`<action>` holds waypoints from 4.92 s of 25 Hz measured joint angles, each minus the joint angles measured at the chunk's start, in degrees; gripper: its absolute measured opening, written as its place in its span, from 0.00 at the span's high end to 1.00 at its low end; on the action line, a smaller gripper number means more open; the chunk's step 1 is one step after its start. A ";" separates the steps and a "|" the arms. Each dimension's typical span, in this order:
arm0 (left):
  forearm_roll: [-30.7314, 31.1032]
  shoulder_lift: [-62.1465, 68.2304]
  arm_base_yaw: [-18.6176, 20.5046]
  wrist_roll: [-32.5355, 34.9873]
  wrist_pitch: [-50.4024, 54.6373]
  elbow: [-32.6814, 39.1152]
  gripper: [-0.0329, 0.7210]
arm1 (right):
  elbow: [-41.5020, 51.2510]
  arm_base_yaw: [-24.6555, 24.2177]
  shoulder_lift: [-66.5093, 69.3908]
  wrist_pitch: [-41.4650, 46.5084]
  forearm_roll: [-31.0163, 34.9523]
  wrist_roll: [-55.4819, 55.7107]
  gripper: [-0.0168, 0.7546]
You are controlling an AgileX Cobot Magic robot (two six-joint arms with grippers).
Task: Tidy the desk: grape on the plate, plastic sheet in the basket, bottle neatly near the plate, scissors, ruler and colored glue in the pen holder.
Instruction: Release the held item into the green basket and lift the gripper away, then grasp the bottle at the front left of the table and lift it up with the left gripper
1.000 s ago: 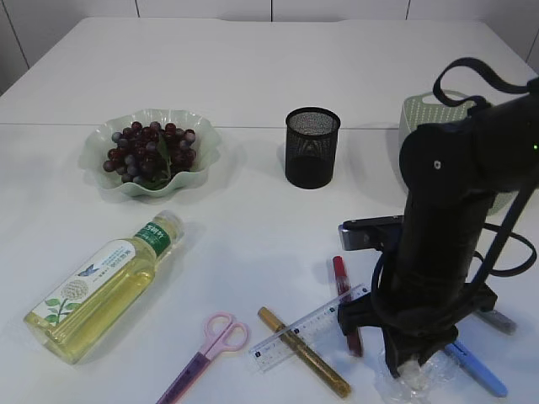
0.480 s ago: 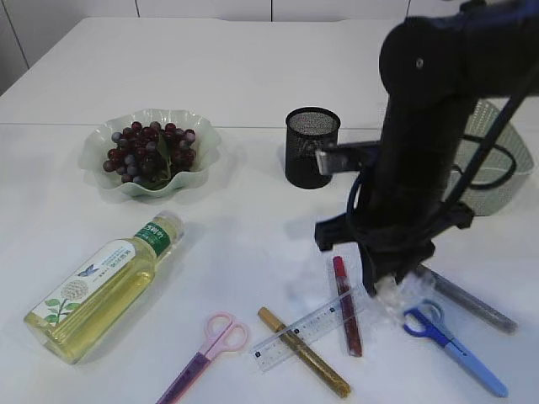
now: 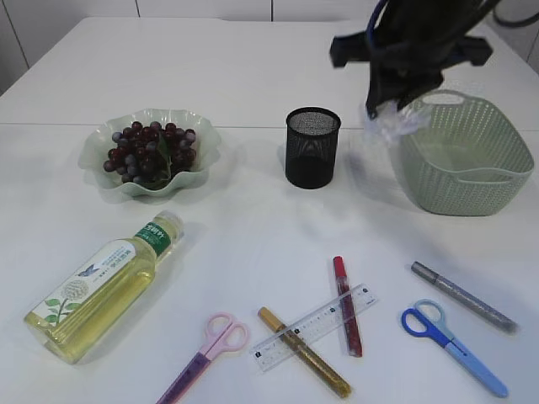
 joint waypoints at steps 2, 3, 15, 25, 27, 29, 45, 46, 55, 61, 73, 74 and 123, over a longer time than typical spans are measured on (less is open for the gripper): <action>0.00 0.00 0.00 0.00 0.00 0.00 0.38 | -3.62 -3.60 0.00 0.23 -0.14 0.10 0.82; 0.00 0.00 0.00 0.00 0.00 0.00 0.38 | -5.33 -5.27 0.00 0.35 -0.28 0.10 0.82; 0.59 0.00 0.00 0.00 0.00 0.00 0.38 | -11.08 -22.46 5.25 1.28 -5.52 0.27 0.82; 0.86 0.00 0.00 0.00 0.00 0.00 0.38 | -14.83 -22.81 12.01 -0.45 -6.22 0.37 0.82; 0.86 0.00 0.00 0.00 0.00 0.00 0.38 | -15.88 -22.81 13.36 -0.77 -6.22 0.37 0.82; 0.86 0.00 0.00 0.00 0.00 0.00 0.38 | -17.30 -22.81 14.36 -1.13 -6.22 0.37 0.82; 0.86 0.00 0.00 0.00 0.00 0.00 0.39 | -19.51 -22.93 18.04 -3.10 -5.36 0.05 0.37; 0.86 0.00 0.00 0.00 0.00 0.00 0.39 | -19.77 -22.93 18.04 -1.33 -5.13 0.05 0.37; -1.81 -0.03 0.00 0.00 0.00 2.93 0.39 | -20.91 -22.93 17.93 1.01 0.96 -0.59 0.37; -1.81 -0.03 0.00 0.09 0.00 7.75 0.39 | -16.92 -22.93 13.03 1.12 3.46 -6.22 0.37; -1.81 3.14 -0.34 6.14 -0.11 9.21 0.35 | 18.88 -22.93 -17.77 1.12 4.73 -7.69 0.37; -1.81 3.71 -0.91 6.85 -0.21 9.96 0.34 | 21.68 -22.93 -20.33 1.12 4.73 -7.70 0.37; -3.23 39.26 -10.16 8.76 -6.79 21.47 0.14 | 62.95 -22.93 -63.44 1.45 15.59 -7.73 0.37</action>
